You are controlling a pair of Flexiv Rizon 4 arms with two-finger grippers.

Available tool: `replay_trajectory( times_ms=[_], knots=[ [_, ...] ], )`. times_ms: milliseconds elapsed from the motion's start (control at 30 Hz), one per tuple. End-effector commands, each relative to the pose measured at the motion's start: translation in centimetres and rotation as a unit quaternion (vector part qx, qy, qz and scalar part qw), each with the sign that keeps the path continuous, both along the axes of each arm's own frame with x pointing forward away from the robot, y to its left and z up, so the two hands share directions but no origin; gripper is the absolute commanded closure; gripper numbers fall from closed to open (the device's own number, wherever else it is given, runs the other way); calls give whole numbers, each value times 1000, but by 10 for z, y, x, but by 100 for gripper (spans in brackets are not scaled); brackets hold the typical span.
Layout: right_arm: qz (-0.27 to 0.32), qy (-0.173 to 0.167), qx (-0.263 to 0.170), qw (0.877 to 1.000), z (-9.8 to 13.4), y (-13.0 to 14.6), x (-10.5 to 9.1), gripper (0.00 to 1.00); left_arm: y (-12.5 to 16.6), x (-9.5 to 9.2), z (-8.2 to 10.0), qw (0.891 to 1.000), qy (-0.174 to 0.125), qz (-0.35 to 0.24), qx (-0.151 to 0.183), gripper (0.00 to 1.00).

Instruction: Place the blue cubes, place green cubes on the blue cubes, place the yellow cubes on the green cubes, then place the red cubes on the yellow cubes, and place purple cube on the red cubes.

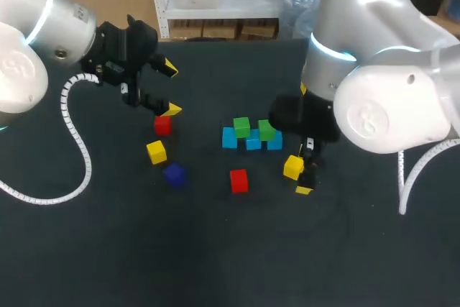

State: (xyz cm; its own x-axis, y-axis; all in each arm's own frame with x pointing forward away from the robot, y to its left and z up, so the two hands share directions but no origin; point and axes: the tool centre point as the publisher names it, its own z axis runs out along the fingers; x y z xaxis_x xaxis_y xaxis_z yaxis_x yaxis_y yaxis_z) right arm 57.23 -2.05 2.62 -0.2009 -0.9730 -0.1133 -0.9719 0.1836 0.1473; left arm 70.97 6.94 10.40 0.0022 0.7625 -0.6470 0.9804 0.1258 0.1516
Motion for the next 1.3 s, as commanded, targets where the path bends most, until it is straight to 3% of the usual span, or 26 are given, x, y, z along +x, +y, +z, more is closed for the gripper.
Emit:
replay_trajectory(
  times_ms=[33,200,367,1300],
  knots=[
    [3,3,-3,1000,1,-1,1,0,2,-1,-1,1000,-2,-1,-3,0],
    [5,17,-9,1000,-4,-3,3,0,2,-1,-1,1000,-2,-1,-3,0],
    [14,10,-35,999,-1,-2,4,0,2,-1,-1,1000,-2,-1,-3,0],
    [15,18,-27,999,-13,4,-3,0,2,-1,-1,1000,-2,-1,-3,0]
  ],
)
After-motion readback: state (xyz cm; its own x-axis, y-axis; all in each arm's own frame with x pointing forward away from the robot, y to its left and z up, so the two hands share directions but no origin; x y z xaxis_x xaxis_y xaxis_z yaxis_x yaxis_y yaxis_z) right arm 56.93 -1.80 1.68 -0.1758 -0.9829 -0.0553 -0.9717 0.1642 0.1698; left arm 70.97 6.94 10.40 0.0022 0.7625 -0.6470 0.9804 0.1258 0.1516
